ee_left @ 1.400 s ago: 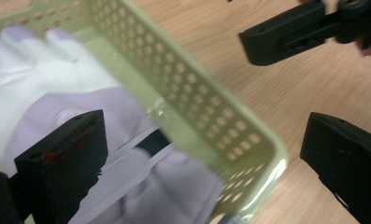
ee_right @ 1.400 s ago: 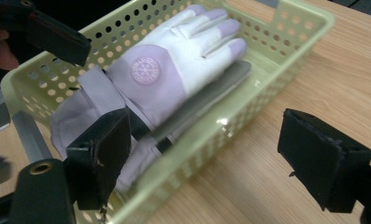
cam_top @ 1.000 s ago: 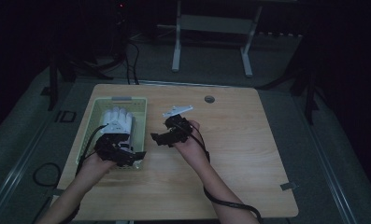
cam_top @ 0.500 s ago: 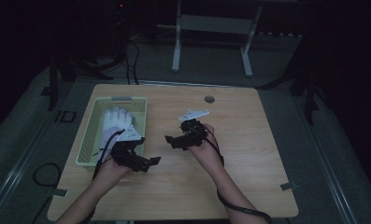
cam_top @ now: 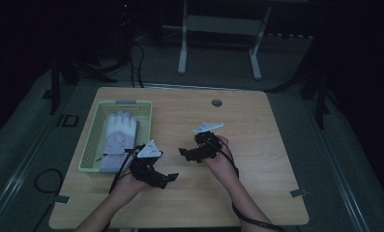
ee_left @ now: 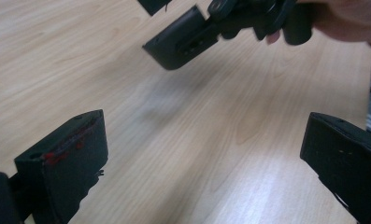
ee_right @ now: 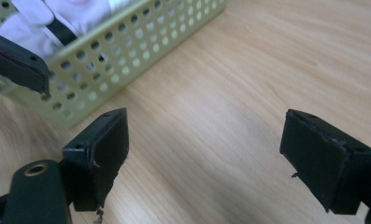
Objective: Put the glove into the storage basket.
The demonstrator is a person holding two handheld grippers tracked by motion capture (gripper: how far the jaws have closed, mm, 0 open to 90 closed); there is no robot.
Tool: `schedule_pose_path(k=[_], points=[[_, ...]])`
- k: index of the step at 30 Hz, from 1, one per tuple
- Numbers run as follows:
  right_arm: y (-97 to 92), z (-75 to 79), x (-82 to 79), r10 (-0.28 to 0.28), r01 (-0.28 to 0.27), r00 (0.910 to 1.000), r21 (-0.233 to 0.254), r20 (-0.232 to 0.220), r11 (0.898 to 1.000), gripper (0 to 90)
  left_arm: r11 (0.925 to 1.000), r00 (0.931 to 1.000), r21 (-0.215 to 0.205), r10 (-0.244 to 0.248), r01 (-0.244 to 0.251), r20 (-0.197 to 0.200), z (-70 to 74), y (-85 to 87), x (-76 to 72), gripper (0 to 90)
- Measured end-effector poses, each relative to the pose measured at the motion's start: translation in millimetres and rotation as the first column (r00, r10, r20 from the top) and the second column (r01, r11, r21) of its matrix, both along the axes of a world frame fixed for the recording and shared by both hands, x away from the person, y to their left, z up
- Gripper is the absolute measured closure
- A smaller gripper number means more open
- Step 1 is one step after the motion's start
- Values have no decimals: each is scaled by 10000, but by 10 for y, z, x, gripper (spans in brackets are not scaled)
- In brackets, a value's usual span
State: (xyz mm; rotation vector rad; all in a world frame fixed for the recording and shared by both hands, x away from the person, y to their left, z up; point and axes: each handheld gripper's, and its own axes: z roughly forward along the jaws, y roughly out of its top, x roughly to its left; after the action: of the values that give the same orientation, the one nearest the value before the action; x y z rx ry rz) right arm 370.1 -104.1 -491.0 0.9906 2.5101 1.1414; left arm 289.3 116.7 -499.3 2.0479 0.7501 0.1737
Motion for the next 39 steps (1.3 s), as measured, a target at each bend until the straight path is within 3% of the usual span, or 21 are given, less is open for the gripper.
schedule_pose_path(k=[12,19,26,33,39], points=[[-207,-291,-83,127,-128,9999,-169,-46,9998,157,9971,9972,110,-753,753,-17,-195,-193,-62,12],[-379,-448,-150,65,-65,10000,-200,-10,9998,157,9918,9918,75,-1278,1277,73,-331,-339,-110,12],[-530,-541,-222,-87,87,10000,8,34,10000,150,9901,9901,118,-1403,1402,37,-441,-452,-141,12],[-697,-624,-292,-309,311,9995,-310,48,9990,150,9874,9875,190,-1573,1574,-51,-511,-548,-162,12],[-859,-661,-362,-485,484,9988,-304,-30,9984,149,9857,9853,-96,-1685,1683,-273,-543,-554,-140,12]])
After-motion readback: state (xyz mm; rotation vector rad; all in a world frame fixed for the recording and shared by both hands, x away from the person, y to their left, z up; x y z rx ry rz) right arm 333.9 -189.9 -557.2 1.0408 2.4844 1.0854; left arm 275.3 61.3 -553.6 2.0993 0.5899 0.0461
